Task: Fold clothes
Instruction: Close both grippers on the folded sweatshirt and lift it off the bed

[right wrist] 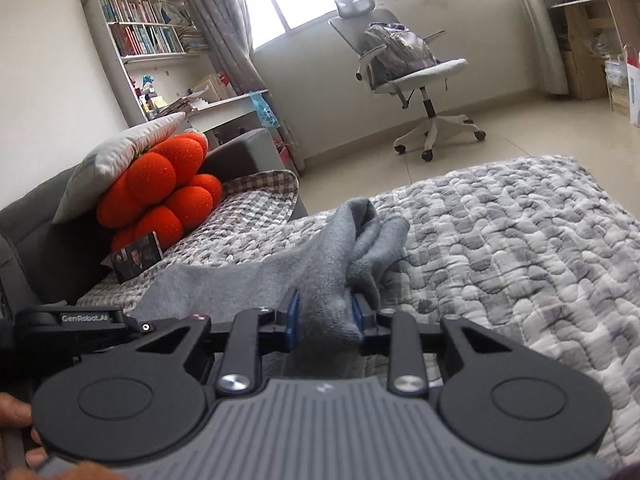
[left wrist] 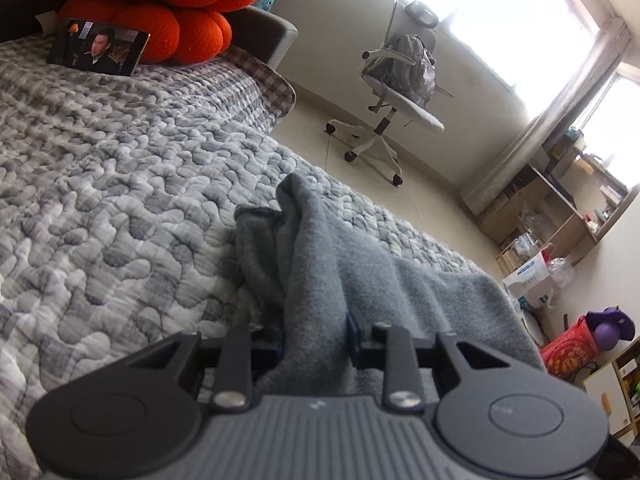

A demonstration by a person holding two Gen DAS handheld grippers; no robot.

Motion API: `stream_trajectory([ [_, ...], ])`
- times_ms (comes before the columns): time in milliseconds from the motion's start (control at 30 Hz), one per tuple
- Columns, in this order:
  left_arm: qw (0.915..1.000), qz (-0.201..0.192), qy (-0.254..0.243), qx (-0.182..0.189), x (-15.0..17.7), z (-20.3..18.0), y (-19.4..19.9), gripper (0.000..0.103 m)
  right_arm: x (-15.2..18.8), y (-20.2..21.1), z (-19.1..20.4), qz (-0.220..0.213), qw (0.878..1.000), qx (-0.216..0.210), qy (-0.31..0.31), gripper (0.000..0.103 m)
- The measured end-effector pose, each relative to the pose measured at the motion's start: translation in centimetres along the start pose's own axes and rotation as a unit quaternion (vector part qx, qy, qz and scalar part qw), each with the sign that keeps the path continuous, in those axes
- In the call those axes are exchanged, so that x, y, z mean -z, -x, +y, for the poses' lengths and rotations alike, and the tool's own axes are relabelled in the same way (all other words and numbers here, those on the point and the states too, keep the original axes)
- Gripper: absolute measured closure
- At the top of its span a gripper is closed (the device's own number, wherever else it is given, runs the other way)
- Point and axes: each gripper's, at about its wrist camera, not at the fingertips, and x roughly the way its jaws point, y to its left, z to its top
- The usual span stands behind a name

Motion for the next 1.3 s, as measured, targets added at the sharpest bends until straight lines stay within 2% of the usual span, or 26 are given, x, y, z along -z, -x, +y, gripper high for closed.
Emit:
stream_trajectory([
  [100, 1.0000, 0.006, 0.006, 0.000, -0.1, 0.3, -0.2, 0.066, 0.0, -0.4, -0.4, 0.003, 1.000, -0.005, -0.018, 0.067],
  [233, 0.9996, 0.013, 0.026, 0.003, -0.2, 0.5, -0.6, 0.063, -0.6, -1.0, -1.6, 0.020, 0.998, -0.015, -0.049, 0.065],
  [433, 0.9998, 0.013, 0.015, -0.002, -0.4, 0.1, -0.9, 0.064, -1.1, -1.7, -2.8, 0.038, 0.995, -0.032, -0.091, 0.061],
  [633, 0.9998, 0.005, -0.010, -0.017, -0.4, -0.8, -0.7, 0.072, -0.8, -1.0, -0.8, 0.020, 0.999, -0.016, -0.031, 0.067],
  [733, 0.9994, 0.000, -0.022, -0.026, -0.5, -1.2, -0.4, 0.075, -0.8, -0.7, -0.5, 0.011, 1.000, -0.012, -0.022, 0.070],
  [867, 0.9988, -0.006, -0.033, -0.035, -0.6, -1.7, 0.1, 0.077, -0.8, -0.2, -0.1, 0.002, 1.000, -0.006, -0.010, 0.072],
  [1167, 0.9930, -0.033, -0.091, -0.068, -0.6, -4.2, 1.8, 0.079, -0.9, 0.8, 3.1, -0.026, 0.996, 0.022, 0.079, 0.075],
  [1300, 0.9907, -0.046, -0.107, -0.070, -0.6, -5.0, 2.7, 0.079, -0.7, 1.0, 4.2, -0.038, 0.993, 0.031, 0.111, 0.075],
])
